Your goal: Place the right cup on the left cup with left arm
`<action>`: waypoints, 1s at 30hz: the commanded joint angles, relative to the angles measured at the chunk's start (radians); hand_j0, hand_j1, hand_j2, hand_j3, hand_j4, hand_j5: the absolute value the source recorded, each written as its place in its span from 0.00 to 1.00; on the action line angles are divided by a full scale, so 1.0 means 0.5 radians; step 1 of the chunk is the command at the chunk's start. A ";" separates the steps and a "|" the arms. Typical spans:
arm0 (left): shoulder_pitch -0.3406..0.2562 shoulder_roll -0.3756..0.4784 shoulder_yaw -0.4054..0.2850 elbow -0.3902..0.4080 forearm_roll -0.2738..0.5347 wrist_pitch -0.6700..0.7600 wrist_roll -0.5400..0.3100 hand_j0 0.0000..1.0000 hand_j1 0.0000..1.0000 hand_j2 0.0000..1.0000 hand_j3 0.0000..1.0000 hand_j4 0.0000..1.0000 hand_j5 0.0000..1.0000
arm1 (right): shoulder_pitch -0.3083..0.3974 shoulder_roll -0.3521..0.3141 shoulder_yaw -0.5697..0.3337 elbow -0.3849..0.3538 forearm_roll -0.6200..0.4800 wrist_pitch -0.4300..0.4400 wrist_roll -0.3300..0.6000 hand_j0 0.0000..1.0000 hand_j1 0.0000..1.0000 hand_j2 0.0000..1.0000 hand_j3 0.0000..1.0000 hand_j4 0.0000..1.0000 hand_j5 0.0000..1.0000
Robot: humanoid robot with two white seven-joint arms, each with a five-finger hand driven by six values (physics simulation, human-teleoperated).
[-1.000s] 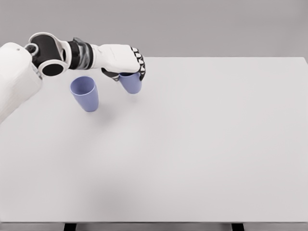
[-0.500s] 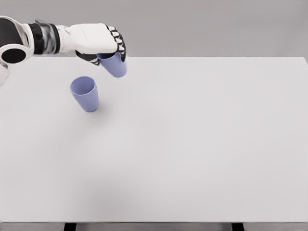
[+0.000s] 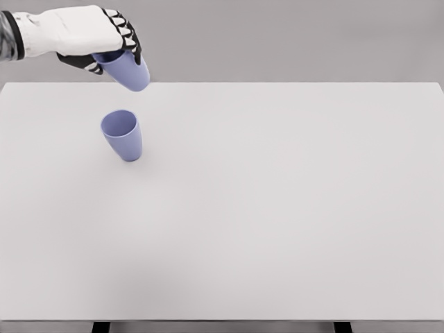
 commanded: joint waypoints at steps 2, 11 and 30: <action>0.006 0.083 0.011 -0.058 0.042 0.007 0.000 0.63 0.63 0.63 0.63 0.63 0.63 | 0.000 0.000 0.000 0.000 -0.001 -0.001 0.000 1.00 1.00 1.00 1.00 1.00 1.00; 0.098 0.222 0.008 -0.199 0.134 0.007 0.000 0.63 0.63 0.63 0.63 0.63 0.63 | 0.000 0.000 0.000 0.000 -0.001 -0.001 0.000 1.00 1.00 1.00 1.00 1.00 1.00; 0.215 0.320 0.011 -0.392 0.150 0.007 0.000 0.64 0.64 0.64 0.64 0.64 0.64 | 0.000 0.000 0.000 0.000 -0.001 -0.001 0.000 1.00 1.00 1.00 1.00 1.00 1.00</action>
